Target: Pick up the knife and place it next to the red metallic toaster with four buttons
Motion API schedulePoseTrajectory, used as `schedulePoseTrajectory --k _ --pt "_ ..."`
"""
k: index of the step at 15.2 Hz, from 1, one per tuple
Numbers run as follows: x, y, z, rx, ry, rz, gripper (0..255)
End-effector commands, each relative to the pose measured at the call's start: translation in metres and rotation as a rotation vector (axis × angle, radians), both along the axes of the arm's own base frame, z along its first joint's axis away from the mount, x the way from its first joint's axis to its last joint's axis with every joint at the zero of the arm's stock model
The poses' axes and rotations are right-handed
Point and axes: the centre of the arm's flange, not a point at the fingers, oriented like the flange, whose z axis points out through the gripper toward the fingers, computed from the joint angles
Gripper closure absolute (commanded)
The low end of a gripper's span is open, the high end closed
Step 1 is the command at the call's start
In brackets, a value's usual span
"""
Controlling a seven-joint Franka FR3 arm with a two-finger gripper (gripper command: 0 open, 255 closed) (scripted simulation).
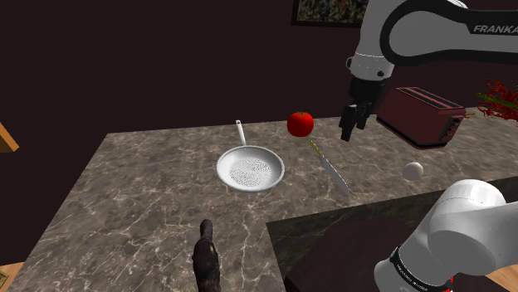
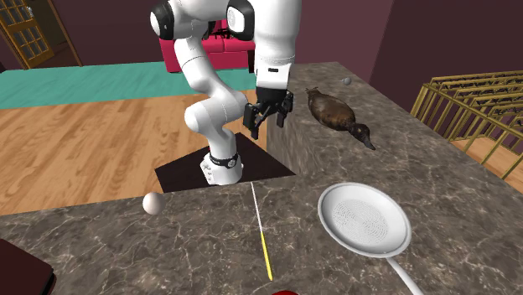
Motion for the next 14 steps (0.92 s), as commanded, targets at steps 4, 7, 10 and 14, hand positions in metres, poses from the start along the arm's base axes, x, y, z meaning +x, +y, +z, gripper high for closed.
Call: schedulePoseTrajectory --k 4,7,10,14 --pt "0.017 -0.015 -0.032 0.002 -0.008 -0.088 0" --pt "0.033 -0.032 -0.064 0.004 -0.015 -0.177 0" --pt "0.048 -0.049 -0.096 0.006 -0.023 -0.265 0" --pt "0.066 -0.075 -0.139 0.008 -0.034 -0.383 0"
